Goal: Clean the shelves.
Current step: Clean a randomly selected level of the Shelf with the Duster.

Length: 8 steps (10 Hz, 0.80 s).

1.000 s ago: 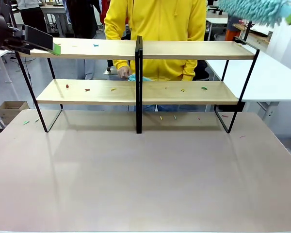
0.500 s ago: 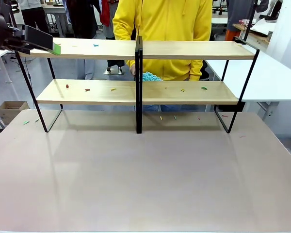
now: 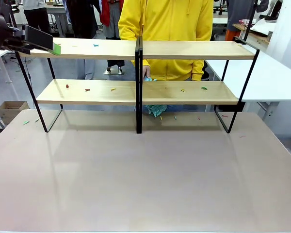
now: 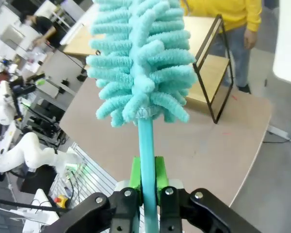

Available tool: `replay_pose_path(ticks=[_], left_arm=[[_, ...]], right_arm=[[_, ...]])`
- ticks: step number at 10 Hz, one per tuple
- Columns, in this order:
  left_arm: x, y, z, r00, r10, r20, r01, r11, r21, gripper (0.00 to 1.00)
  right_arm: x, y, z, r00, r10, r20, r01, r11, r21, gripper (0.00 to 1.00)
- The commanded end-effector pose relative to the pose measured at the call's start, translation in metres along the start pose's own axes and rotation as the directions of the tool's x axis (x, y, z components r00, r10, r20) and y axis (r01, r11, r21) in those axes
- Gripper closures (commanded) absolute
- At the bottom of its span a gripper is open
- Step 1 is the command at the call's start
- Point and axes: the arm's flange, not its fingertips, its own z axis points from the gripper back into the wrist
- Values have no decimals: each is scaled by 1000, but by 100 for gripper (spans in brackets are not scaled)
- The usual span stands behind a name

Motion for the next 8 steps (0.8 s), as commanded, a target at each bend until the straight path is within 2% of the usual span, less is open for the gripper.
replay_pose_path(ticks=[1,2,3,4,7,8], left_arm=[[0,1,0,1000,1,0,-1,1000,-1,0],[0,1,0,1000,1,0,-1,1000,-1,0],[0,1,0,1000,1,0,-1,1000,-1,0],[0,1,0,1000,1,0,-1,1000,-1,0],[0,1,0,1000,1,0,-1,1000,-1,0],[0,1,0,1000,1,0,-1,1000,-1,0]], right_arm=[[5,6,-7,1000,12,-24,-12,1000,9,88],[21,19,-37,997,8,-82,-8,1000,2,88],[35,34,-72,983,-38,-179,21,995,-94,88],[46,56,-106,965,-29,-259,-8,990,-140,88],[68,109,-175,930,-94,-355,-49,926,-373,88],[68,125,-197,922,-140,-362,-56,875,-480,88]])
